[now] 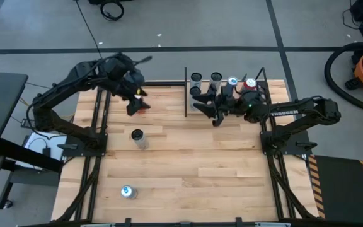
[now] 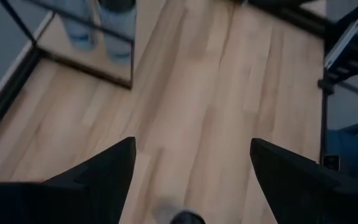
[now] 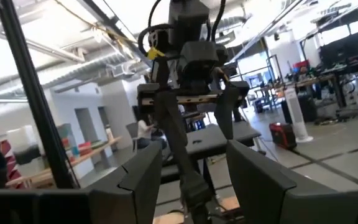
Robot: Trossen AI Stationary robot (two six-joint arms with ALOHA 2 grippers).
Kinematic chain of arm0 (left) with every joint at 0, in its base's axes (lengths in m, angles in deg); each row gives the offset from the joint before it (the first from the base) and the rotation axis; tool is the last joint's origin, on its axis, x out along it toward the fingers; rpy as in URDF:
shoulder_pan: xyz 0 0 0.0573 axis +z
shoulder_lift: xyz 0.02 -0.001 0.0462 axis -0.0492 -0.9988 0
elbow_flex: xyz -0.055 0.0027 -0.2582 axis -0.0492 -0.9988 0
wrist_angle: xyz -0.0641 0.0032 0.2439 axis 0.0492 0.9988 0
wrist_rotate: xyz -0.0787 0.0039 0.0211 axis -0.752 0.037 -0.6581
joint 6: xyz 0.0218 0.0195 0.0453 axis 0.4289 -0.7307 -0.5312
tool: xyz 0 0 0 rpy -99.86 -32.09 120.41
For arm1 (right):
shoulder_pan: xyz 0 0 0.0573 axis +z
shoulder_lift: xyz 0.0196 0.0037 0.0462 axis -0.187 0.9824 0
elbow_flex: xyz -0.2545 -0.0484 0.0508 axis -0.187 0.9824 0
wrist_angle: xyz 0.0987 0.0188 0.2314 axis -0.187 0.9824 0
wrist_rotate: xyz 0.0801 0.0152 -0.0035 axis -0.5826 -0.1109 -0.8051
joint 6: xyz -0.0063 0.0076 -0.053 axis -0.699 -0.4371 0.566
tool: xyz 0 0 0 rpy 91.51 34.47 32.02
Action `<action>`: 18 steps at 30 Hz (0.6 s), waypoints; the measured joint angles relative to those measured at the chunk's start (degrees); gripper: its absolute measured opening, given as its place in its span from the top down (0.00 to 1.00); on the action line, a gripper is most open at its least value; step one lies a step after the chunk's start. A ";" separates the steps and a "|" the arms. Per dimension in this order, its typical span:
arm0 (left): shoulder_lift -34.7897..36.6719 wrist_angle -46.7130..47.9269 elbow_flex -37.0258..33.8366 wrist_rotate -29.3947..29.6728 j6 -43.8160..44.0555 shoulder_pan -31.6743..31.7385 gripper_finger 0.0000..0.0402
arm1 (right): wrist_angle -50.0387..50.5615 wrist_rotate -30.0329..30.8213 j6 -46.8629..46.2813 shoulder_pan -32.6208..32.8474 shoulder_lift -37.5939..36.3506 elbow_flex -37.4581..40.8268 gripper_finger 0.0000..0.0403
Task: Place canned beverage on shelf
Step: Put the white yellow soda can on the shelf aligned with the other yellow white soda can
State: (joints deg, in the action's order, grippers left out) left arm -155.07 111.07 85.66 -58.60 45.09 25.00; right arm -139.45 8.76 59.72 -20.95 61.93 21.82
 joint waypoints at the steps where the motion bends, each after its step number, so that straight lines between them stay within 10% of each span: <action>1: 0.02 0.76 0.00 1.05 0.52 -0.88 0.21 | 0.21 0.00 -0.02 0.32 0.00 0.00 0.53; 10: 0.24 2.07 -1.71 6.24 1.64 -8.78 0.21 | 4.47 -4.49 1.24 2.56 0.00 0.00 0.53; 18: 8.79 -4.22 -20.03 12.85 8.75 -14.32 0.21 | 4.31 -6.56 1.07 3.32 0.00 0.00 0.53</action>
State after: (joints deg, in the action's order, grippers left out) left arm -146.28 106.85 65.63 -45.75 53.84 10.68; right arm -135.14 2.19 60.80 -17.63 61.93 21.82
